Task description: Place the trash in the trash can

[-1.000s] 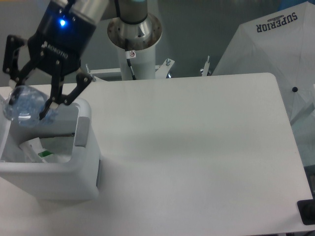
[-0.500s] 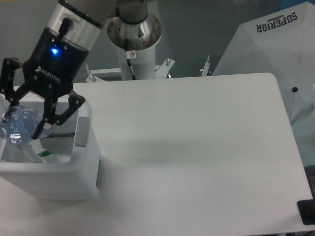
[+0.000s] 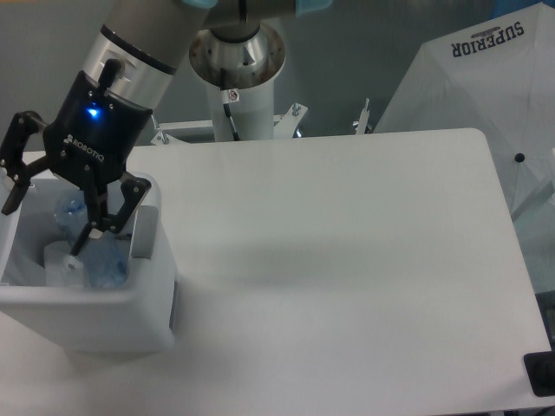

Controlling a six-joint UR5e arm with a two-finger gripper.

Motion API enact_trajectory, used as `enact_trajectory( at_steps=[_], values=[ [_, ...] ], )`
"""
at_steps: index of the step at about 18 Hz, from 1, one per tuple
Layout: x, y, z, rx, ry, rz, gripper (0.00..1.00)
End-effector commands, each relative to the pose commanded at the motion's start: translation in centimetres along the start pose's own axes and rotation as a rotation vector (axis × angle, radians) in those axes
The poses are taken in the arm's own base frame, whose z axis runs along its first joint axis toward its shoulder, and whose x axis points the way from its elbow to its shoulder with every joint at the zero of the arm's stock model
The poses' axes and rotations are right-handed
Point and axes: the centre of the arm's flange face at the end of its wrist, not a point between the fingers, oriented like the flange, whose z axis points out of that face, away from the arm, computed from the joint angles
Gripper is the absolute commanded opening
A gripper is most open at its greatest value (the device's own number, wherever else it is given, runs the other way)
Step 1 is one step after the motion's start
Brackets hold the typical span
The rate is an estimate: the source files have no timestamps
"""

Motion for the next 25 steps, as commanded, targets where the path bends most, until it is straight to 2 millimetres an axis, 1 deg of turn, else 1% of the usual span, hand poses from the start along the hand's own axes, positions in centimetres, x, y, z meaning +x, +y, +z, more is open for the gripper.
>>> enact_trajectory(
  at_steps=[1,2,3,6,9,11,12,13,14,15,16,17,18,21,24,25],
  values=[
    [-0.8,0.1,-0.2,0.001,-0.008,0.006,1.00],
    [-2.4,0.4,-0.9,0.003,-0.028,0.005,1.00],
    [-4.2,0.5,-1.9,0.013,-0.051,-0.001,1.00],
    [-8.8,0.8,-4.8,0.039,-0.115,-0.043,1.00],
    [-13.2,1.5,-7.1,0.053,-0.174,-0.071,1.00],
    [-15.4,2.2,-8.0,0.041,-0.209,-0.043,1.00],
    [-17.0,3.0,-8.2,0.017,-0.244,-0.027,1.00],
    [-18.5,4.1,-8.1,-0.013,-0.274,-0.014,1.00],
    [-20.3,5.4,-7.4,-0.049,-0.298,-0.004,1.00],
    [-21.8,6.3,-7.4,-0.079,-0.326,0.015,1.00],
    [-22.7,6.9,-7.5,-0.107,-0.346,0.043,1.00],
    [-23.2,7.4,-7.7,-0.129,-0.360,0.078,1.00],
    [-23.6,8.2,-7.3,-0.156,-0.360,0.116,1.00],
    [-25.5,11.8,-5.4,-0.275,-0.349,0.246,1.00],
    [-27.8,14.6,-3.7,-0.403,-0.382,0.256,1.00],
    [-28.8,15.7,-2.6,-0.432,-0.375,0.256,1.00]
  ],
)
